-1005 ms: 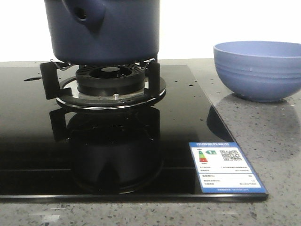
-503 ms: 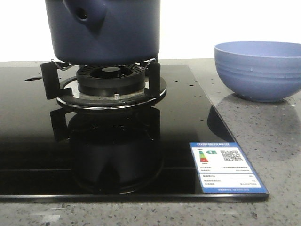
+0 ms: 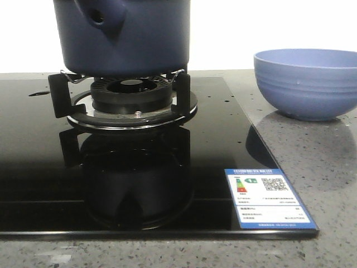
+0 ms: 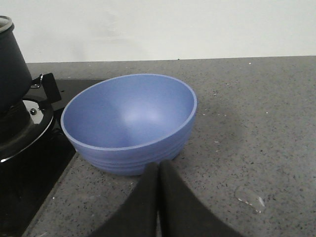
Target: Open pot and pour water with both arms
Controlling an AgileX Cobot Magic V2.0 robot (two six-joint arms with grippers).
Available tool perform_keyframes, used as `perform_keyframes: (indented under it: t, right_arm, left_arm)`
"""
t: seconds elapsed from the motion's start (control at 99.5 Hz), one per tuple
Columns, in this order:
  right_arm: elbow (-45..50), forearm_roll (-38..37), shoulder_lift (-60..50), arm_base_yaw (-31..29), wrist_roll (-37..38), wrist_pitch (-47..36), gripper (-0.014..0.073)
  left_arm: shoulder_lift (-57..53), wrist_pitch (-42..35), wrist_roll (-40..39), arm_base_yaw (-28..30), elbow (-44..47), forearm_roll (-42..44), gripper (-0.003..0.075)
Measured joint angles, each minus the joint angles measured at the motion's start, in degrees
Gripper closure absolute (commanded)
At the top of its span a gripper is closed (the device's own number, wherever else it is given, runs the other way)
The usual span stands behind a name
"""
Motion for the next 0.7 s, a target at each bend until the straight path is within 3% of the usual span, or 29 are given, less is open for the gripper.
perform_keyframes:
  t: [0.121, 0.271, 0.362, 0.704]
  right_arm:
    - [0.0, -3.6, -0.4, 0.0, 3.5, -1.5, 0.0655]
    - [1.6, -27.8, -3.2, 0.0, 27.7, -7.9, 0.0655]
    - [4.7, -37.1, -6.5, 0.0, 35.5, -12.5, 0.0655]
    - [17.7, -41.8, -21.3, 0.0, 41.4, -8.9, 0.0655]
  left_arm:
    - [0.0, 0.0, 0.0, 0.0, 0.0, 0.0, 0.0741]
    - [0.0, 0.0, 0.0, 0.0, 0.0, 0.0, 0.0741]
    - [0.0, 0.0, 0.0, 0.0, 0.0, 0.0, 0.0741]
    - [0.0, 0.0, 0.0, 0.0, 0.0, 0.0, 0.0741]
